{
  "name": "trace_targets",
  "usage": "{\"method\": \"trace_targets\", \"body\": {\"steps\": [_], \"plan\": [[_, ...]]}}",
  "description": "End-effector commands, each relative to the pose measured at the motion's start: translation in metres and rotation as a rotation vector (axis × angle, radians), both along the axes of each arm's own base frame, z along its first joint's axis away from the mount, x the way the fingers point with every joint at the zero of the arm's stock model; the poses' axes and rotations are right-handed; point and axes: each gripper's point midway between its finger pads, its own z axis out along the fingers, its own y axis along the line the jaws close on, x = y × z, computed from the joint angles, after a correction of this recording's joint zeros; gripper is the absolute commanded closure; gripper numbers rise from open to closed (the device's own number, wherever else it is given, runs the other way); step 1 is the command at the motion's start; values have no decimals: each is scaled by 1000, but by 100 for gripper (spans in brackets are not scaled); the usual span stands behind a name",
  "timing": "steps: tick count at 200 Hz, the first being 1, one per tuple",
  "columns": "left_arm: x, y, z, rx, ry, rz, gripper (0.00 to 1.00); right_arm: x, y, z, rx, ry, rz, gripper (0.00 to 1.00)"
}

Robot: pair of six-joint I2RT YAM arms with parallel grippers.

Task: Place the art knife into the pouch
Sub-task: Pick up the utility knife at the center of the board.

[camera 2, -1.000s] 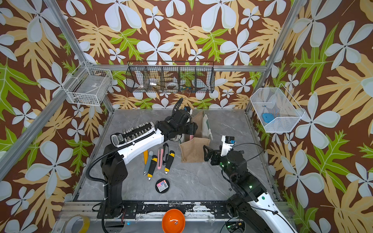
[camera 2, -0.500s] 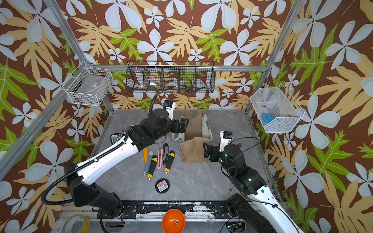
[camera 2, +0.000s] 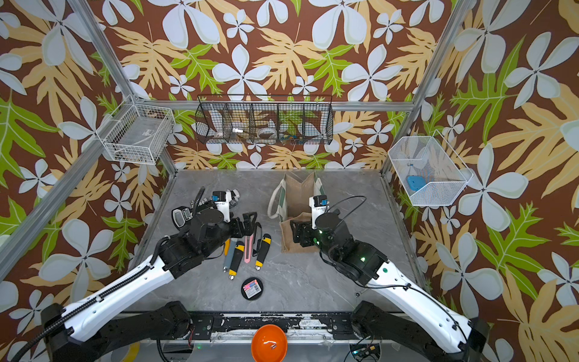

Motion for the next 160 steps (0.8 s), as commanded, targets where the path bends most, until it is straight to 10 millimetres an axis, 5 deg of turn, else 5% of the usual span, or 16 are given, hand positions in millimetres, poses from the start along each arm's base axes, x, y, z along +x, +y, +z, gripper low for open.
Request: {"method": "trace_targets", "body": {"steps": [1,46,86,160], "plan": [[-7,26,-18,-52,30,50,0,6,27,-6,15,-13,42,26],[-22,57,-56,-90,87,74,0,-5,89,-21,-106,-39,111,34],[-25,66,-81,-182,144,63,0,-8,134,-45,-115,37,195,34],[-28,64,-98,-270,186,39,0,4,166,-99,-182,175,176,31]]}}
